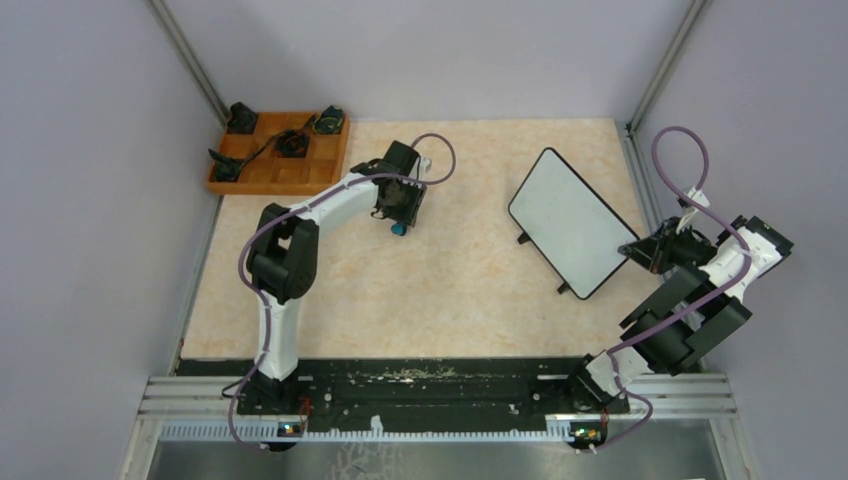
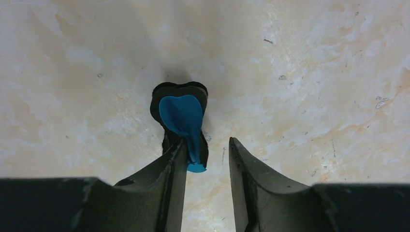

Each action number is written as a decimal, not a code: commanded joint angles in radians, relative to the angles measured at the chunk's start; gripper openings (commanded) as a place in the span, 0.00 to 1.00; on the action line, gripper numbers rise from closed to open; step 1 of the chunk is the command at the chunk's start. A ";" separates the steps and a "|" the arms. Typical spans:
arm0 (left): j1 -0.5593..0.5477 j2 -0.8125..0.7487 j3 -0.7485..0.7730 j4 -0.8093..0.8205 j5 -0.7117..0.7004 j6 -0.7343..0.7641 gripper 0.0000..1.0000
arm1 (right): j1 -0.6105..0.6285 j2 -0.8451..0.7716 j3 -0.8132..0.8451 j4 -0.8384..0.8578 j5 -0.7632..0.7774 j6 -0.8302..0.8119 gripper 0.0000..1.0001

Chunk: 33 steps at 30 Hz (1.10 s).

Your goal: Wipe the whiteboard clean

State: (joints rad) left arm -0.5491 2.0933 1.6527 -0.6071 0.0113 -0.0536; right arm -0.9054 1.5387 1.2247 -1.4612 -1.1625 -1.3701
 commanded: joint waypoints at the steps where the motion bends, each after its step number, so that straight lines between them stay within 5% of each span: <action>1: -0.005 -0.002 0.018 -0.012 0.002 -0.009 0.46 | 0.013 0.012 -0.010 -0.037 0.023 -0.030 0.00; 18: -0.042 -0.025 0.011 -0.049 -0.129 0.003 0.48 | 0.014 0.017 -0.017 -0.038 0.016 -0.036 0.00; 19: -0.044 -0.023 0.014 -0.055 -0.136 0.005 0.40 | 0.014 0.017 -0.017 -0.038 0.016 -0.035 0.00; 20: -0.043 -0.021 0.014 -0.057 -0.130 0.006 0.14 | 0.014 0.017 -0.018 -0.037 0.015 -0.035 0.00; 21: -0.044 -0.021 0.014 -0.057 -0.124 0.006 0.01 | 0.013 0.017 -0.019 -0.037 0.016 -0.036 0.00; 22: -0.044 -0.020 0.012 -0.058 -0.121 0.006 0.05 | 0.013 0.017 -0.020 -0.037 0.015 -0.038 0.00; 24: -0.046 -0.020 0.012 -0.057 -0.117 -0.005 0.48 | 0.014 0.018 -0.021 -0.037 0.018 -0.038 0.00; 26: -0.049 -0.029 0.001 -0.044 -0.111 -0.005 0.49 | 0.014 0.018 -0.021 -0.038 0.018 -0.038 0.00; 28: -0.049 -0.041 -0.010 -0.031 -0.111 -0.004 0.37 | 0.014 0.018 -0.020 -0.037 0.019 -0.038 0.00; 30: -0.051 -0.051 -0.013 -0.026 -0.112 -0.004 0.52 | 0.014 0.018 -0.017 -0.038 0.017 -0.036 0.00; 33: -0.052 -0.064 -0.014 -0.022 -0.106 -0.006 0.52 | 0.013 0.018 -0.013 -0.039 0.015 -0.032 0.00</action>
State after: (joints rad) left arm -0.5941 2.0907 1.6478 -0.6437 -0.0952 -0.0566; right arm -0.9054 1.5471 1.2182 -1.4612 -1.1770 -1.3796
